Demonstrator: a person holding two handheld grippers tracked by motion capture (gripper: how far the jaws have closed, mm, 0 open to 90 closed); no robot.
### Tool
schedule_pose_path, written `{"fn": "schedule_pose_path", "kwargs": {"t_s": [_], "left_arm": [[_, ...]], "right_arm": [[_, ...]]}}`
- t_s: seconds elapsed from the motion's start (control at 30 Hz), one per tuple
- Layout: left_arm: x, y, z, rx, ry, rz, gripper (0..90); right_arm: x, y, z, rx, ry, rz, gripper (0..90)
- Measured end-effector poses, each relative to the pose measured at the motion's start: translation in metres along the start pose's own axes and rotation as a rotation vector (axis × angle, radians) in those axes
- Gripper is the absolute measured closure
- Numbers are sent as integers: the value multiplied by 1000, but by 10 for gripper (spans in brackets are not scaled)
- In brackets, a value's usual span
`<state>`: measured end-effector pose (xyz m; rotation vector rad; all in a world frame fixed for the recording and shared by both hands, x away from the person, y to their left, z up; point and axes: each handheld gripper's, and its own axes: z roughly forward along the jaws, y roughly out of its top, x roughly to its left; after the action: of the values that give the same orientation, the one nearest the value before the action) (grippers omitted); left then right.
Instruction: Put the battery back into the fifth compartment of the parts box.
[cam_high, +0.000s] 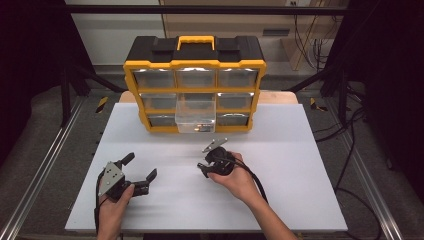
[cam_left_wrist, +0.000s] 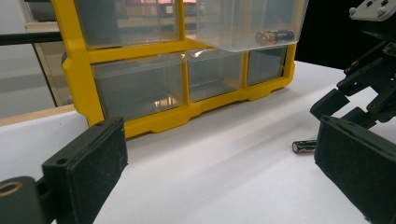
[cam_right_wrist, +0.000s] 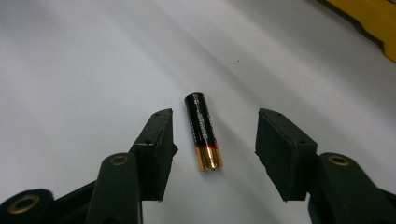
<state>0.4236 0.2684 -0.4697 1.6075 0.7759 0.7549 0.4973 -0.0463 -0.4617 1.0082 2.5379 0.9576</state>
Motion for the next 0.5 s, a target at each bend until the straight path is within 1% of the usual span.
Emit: {"fn": "schedule_pose_path", "kwargs": {"t_s": [0.03,0.07,0.13,0.23,0.3,0.33,0.37,0.4,0.43,0.47,0.5], "left_arm": [[0,0,0,0,0,0,26],[0,0,0,0,-1,0,27],[0,0,0,0,-1,0,27],[0,0,0,1,-1,-2,27],[0,0,1,2,-2,-2,27],[0,0,1,2,-3,-1,27],[0,0,1,4,-3,0,27],[0,0,1,5,-3,1,27],[0,0,1,5,-3,1,27],[-1,0,1,6,-4,2,27],[-1,0,1,6,-4,3,27]], "right_arm": [[0,0,0,0,0,0,473],[0,0,2,-2,-1,-10,498],[1,0,3,5,-2,-15,506],[2,0,7,11,-2,-32,546],[2,-1,9,8,6,-43,565],[3,-1,10,6,5,-41,575],[3,-1,10,16,2,-47,588],[2,-1,12,10,8,-48,598],[3,-1,12,21,6,-46,610],[3,-1,12,21,6,-46,610],[3,-1,15,19,8,-51,638]]}}
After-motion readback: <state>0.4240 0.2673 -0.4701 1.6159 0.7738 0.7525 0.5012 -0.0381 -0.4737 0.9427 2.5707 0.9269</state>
